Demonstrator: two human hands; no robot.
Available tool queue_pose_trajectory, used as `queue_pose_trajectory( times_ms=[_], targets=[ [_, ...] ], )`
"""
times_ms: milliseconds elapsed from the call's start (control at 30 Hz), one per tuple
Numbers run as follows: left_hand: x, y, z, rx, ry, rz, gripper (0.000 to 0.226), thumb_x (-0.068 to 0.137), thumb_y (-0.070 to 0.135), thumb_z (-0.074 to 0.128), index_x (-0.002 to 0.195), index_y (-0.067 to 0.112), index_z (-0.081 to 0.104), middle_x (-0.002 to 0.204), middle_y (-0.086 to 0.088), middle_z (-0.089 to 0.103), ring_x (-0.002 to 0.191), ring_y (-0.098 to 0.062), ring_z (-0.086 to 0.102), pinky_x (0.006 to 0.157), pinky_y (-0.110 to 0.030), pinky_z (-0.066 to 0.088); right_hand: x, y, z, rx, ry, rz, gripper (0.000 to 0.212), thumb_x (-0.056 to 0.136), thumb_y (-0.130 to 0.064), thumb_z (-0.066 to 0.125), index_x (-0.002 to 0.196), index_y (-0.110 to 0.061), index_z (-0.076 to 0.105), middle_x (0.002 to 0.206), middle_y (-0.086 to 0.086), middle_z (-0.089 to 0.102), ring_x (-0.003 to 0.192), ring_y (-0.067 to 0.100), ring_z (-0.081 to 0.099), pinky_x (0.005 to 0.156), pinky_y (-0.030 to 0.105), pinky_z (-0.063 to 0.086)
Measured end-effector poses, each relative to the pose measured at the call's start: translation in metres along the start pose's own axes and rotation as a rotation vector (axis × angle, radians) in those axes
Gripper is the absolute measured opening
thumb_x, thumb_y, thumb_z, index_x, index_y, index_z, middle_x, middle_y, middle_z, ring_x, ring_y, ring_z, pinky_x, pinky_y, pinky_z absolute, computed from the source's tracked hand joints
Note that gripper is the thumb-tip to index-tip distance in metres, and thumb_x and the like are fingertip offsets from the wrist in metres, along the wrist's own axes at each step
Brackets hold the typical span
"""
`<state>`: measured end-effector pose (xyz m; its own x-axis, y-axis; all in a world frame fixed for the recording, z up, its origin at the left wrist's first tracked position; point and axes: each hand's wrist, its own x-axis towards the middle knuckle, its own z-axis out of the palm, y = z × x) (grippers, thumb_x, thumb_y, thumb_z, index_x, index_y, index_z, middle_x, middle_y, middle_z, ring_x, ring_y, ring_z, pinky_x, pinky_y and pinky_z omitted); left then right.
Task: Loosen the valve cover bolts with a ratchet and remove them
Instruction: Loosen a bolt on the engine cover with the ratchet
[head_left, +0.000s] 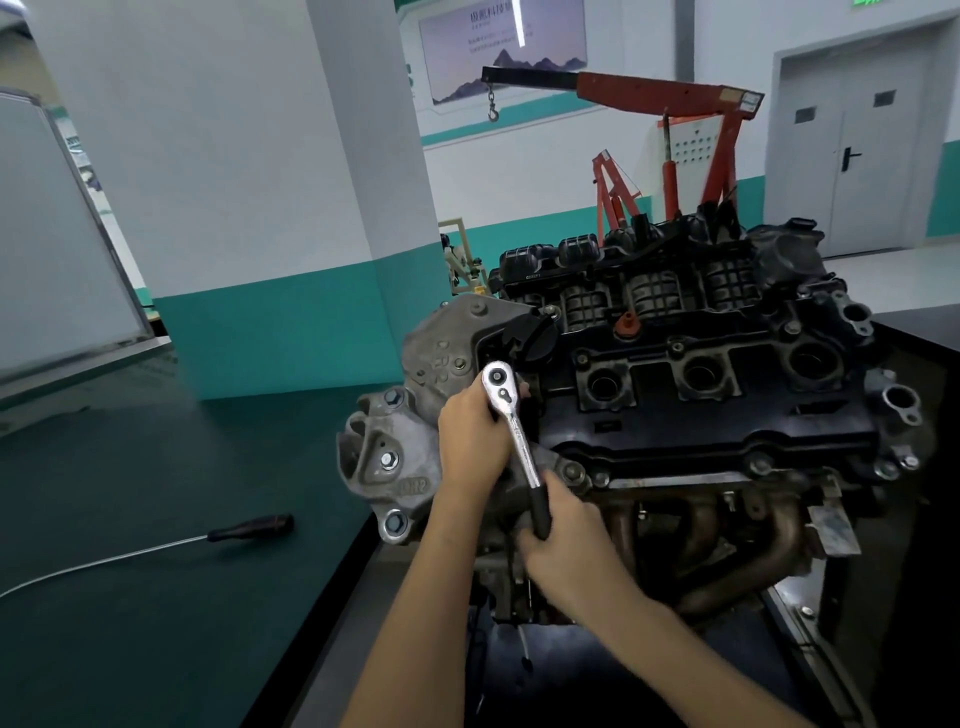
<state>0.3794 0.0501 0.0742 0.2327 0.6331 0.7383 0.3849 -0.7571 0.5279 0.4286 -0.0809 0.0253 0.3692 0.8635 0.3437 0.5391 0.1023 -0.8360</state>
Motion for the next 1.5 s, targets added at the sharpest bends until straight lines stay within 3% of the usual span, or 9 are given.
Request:
queue_pose_trajectory(
  times_ms=[167, 300, 500, 667, 833, 967, 1067, 1267, 1500],
  targets=[
    [0.002, 0.004, -0.007, -0.087, -0.032, 0.074, 0.014, 0.084, 0.027, 0.057, 0.092, 0.032, 0.066, 0.080, 0.016, 0.069, 0.077, -0.007, 0.064, 0.068, -0.029, 0.048, 0.040, -0.008, -0.104, -0.651, -0.192, -0.160, 0.028, 0.083, -0.013, 0.060, 0.108, -0.024, 0.054, 0.076, -0.003, 0.050, 0.069, 0.020, 0.060, 0.059, 0.027, 0.042],
    [-0.001, 0.006, -0.008, -0.026, -0.047, 0.061, 0.030, 0.091, 0.037, 0.055, 0.099, 0.013, 0.070, 0.066, 0.002, 0.063, 0.067, -0.023, 0.060, 0.061, -0.032, 0.038, 0.072, -0.029, -0.150, -1.042, -0.115, -0.307, 0.030, 0.087, -0.020, 0.057, 0.115, -0.029, 0.053, 0.069, -0.009, 0.040, 0.072, 0.025, 0.057, 0.061, 0.030, 0.036],
    [0.000, 0.007, -0.004, 0.070, -0.043, -0.011, 0.020, 0.090, 0.018, 0.051, 0.090, 0.005, 0.067, 0.081, -0.011, 0.071, 0.079, -0.032, 0.064, 0.070, -0.041, 0.047, 0.014, 0.005, -0.068, -0.332, -0.117, -0.059, 0.018, 0.080, -0.014, 0.061, 0.087, -0.022, 0.046, 0.068, 0.001, 0.053, 0.060, 0.020, 0.057, 0.055, 0.031, 0.045],
    [-0.001, 0.005, -0.002, -0.014, -0.022, -0.022, 0.016, 0.092, 0.022, 0.060, 0.082, 0.027, 0.070, 0.080, 0.005, 0.073, 0.077, -0.015, 0.067, 0.070, -0.033, 0.049, -0.006, 0.000, 0.012, 0.003, 0.073, 0.003, 0.023, 0.081, -0.009, 0.055, 0.101, -0.018, 0.050, 0.065, 0.004, 0.053, 0.060, 0.029, 0.056, 0.057, 0.042, 0.053],
    [0.001, 0.002, -0.004, -0.076, -0.023, 0.000, 0.016, 0.087, 0.036, 0.060, 0.083, 0.023, 0.069, 0.075, 0.003, 0.072, 0.075, -0.015, 0.067, 0.069, -0.037, 0.051, 0.006, 0.004, -0.031, -0.168, -0.072, -0.017, 0.028, 0.081, -0.009, 0.057, 0.107, -0.018, 0.054, 0.079, 0.010, 0.061, 0.069, 0.029, 0.061, 0.063, 0.035, 0.052],
    [0.002, 0.004, -0.009, -0.037, -0.023, 0.116, 0.023, 0.088, 0.032, 0.053, 0.101, 0.022, 0.069, 0.073, 0.014, 0.063, 0.072, -0.011, 0.060, 0.064, -0.029, 0.041, 0.042, -0.003, -0.108, -0.655, -0.136, -0.131, 0.038, 0.085, -0.016, 0.061, 0.121, -0.021, 0.053, 0.079, 0.001, 0.052, 0.065, 0.021, 0.055, 0.063, 0.032, 0.049],
    [0.001, 0.003, -0.008, -0.027, -0.052, 0.122, 0.020, 0.094, 0.024, 0.058, 0.108, 0.013, 0.067, 0.074, -0.004, 0.068, 0.071, -0.024, 0.062, 0.065, -0.035, 0.044, 0.056, -0.012, -0.134, -0.831, -0.156, -0.193, 0.031, 0.088, -0.019, 0.061, 0.117, -0.024, 0.053, 0.073, -0.008, 0.050, 0.060, 0.012, 0.051, 0.055, 0.028, 0.038],
    [-0.001, 0.005, -0.003, 0.044, 0.031, 0.040, 0.011, 0.090, 0.007, 0.059, 0.094, 0.004, 0.068, 0.069, -0.013, 0.067, 0.068, -0.036, 0.061, 0.058, -0.035, 0.037, 0.007, 0.003, -0.059, -0.230, -0.072, -0.059, 0.020, 0.080, -0.010, 0.062, 0.088, -0.023, 0.048, 0.068, 0.004, 0.056, 0.059, 0.019, 0.057, 0.053, 0.027, 0.043],
    [-0.001, 0.000, -0.002, -0.031, 0.008, 0.015, 0.008, 0.089, 0.022, 0.069, 0.083, 0.017, 0.068, 0.076, 0.000, 0.072, 0.073, -0.018, 0.067, 0.069, -0.035, 0.051, -0.005, -0.002, 0.029, -0.009, 0.100, 0.065, 0.041, 0.083, -0.008, 0.054, 0.124, -0.014, 0.049, 0.082, 0.017, 0.061, 0.077, 0.037, 0.061, 0.066, 0.038, 0.051]
  ],
)
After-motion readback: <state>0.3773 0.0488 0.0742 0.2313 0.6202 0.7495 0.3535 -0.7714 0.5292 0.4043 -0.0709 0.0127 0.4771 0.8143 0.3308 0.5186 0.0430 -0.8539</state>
